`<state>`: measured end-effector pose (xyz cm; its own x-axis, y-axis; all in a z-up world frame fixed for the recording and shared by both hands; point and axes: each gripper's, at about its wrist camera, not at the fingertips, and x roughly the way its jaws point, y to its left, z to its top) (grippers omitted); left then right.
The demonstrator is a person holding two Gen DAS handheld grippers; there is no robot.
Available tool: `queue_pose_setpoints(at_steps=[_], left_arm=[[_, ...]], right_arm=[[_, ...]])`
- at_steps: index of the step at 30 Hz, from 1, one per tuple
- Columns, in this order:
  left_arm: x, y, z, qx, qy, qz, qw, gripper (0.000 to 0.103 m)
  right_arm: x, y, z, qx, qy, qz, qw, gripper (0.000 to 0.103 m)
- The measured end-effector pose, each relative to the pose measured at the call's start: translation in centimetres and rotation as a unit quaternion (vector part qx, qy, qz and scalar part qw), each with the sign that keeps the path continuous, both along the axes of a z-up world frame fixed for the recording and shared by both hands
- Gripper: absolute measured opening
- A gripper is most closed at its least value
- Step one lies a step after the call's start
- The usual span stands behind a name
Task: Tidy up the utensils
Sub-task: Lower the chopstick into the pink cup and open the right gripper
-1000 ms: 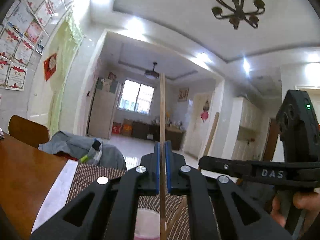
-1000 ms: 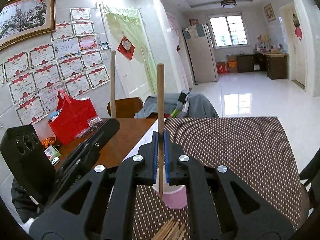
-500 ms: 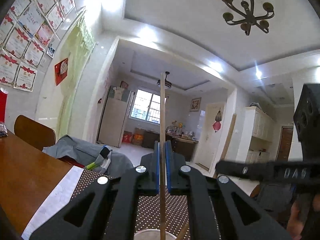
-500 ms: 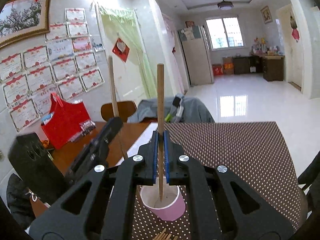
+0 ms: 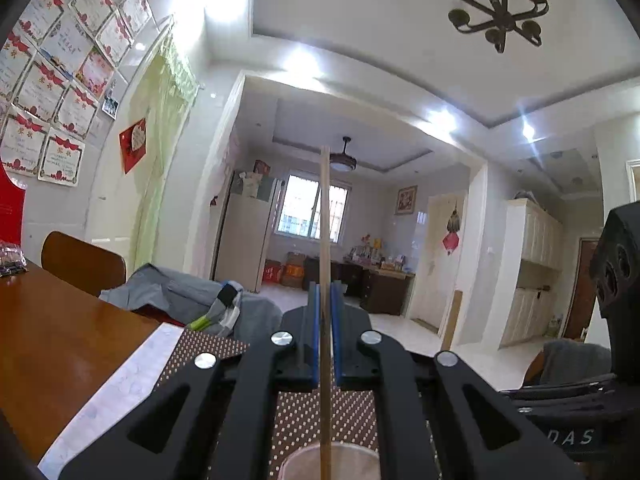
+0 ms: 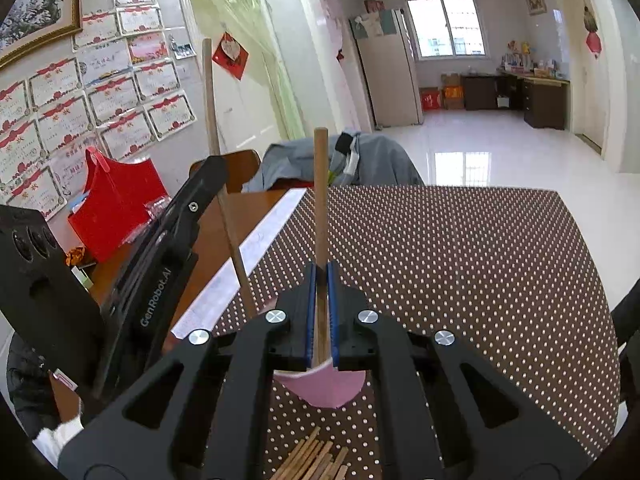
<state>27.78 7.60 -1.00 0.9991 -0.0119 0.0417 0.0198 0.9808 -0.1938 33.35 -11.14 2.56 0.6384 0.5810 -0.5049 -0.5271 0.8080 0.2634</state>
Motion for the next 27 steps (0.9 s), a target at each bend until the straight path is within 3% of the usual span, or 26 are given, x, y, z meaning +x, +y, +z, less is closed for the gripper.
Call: queue_pose_setpoints(at_steps=[14,15,16,18,20,21,27], left_arm=[[-1.4,-0.4,-1.0,0.023,0.046,-0.021,0.9984,0.006],[-1.6,-0.4,-0.9,0.025,0.047,-0.021,0.9984,0.012],[-1.7,-0.4,-0.9,0.026,0.049,-0.021,0.9983,0.028],[-2.0,-0.3,-0.7,0.024,0.055,-0.025,0.9979,0.033],[-2.3,-0.3,-0.4,0.025,0.064,-0.028,0.9973,0.033],[-2.5,-0.2,-0.3,0.027,0.069,-0.027,0.9969,0.034],[-4.6,0.0,0.6,0.022,0.094,-0.039,0.9946,0.049]], right_arm=[[0.1,-1.6,-1.0,0.017,0.031,-0.014,0.999,0.008],[0.1,-1.7,-1.1,0.018,0.033,-0.016,0.999,0.008],[0.1,-1.8,-1.0,0.017,0.034,-0.021,0.999,0.008],[-0.1,-2.1,-0.9,0.018,0.035,-0.029,0.999,0.018],[-0.4,-2.3,-0.6,0.02,0.031,-0.036,0.999,0.048],[-0.7,-2.4,-0.4,0.02,0.024,-0.041,0.999,0.052],[-2.3,-2.5,0.5,0.016,0.013,-0.047,0.999,0.053]])
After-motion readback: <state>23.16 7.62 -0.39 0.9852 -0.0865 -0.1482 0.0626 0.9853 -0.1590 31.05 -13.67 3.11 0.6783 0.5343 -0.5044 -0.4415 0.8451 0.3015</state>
